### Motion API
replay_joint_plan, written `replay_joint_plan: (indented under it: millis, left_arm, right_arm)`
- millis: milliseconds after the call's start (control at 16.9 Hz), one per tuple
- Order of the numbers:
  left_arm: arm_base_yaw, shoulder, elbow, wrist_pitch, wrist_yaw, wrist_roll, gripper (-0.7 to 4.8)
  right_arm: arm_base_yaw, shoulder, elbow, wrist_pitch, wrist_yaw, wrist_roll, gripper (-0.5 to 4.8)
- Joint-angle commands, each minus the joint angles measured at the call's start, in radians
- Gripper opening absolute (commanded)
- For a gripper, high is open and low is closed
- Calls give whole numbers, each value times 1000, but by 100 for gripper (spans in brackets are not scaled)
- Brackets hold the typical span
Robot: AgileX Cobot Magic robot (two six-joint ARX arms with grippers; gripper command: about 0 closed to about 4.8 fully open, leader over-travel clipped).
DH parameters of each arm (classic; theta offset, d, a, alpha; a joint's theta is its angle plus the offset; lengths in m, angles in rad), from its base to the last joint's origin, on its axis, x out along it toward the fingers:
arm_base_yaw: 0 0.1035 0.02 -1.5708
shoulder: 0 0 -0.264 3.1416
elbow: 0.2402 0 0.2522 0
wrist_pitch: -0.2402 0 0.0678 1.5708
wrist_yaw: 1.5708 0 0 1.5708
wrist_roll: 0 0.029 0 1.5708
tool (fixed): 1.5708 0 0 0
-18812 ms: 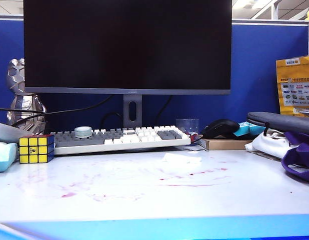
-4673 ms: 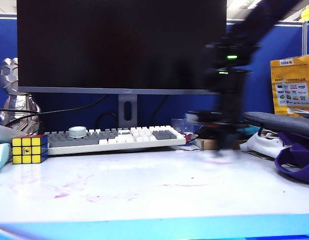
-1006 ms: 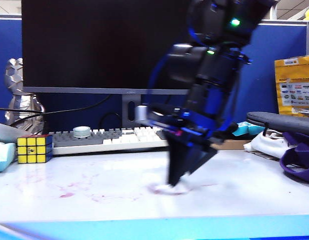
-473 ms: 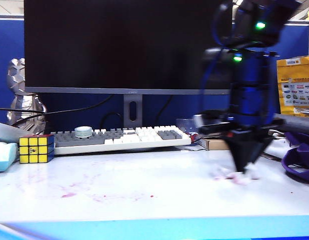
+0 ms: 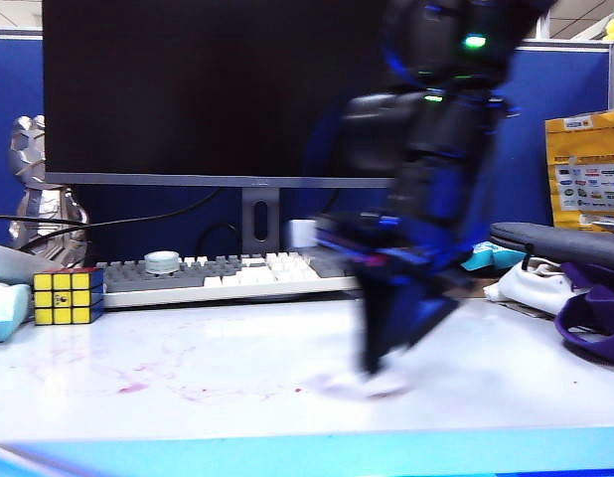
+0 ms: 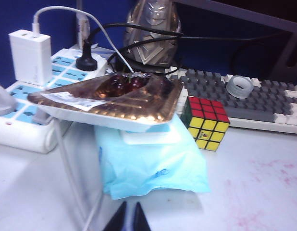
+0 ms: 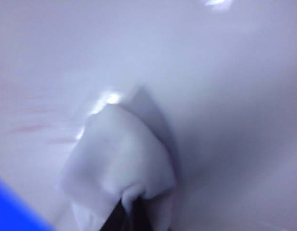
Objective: Use the wet wipes on the table to wipe the cherry juice off the table, then put the wipes back on the table.
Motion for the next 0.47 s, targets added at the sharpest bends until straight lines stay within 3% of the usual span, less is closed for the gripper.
replay_joint_plan:
  millis: [59,118,237,355,473]
  left_arm:
    - [-1,-3,0,6,2,4,28]
    - [-1,-3,0,6,2,5,28]
    - [-1,-3,0,6,2,4,28]
    - [-1,-3,0,6,2,4,28]
    - [-1,-3,0,6,2,5,28]
  right_arm:
    - [50,17,-13,10,122,48,-1]
    - [30,18,-13,4,237,70,-1]
    - [-60,18,-13,6,354,97,-1]
    - [-140,18,-13,47,397,106,-1]
    - [-187,18,-12,120,375,97,-1]
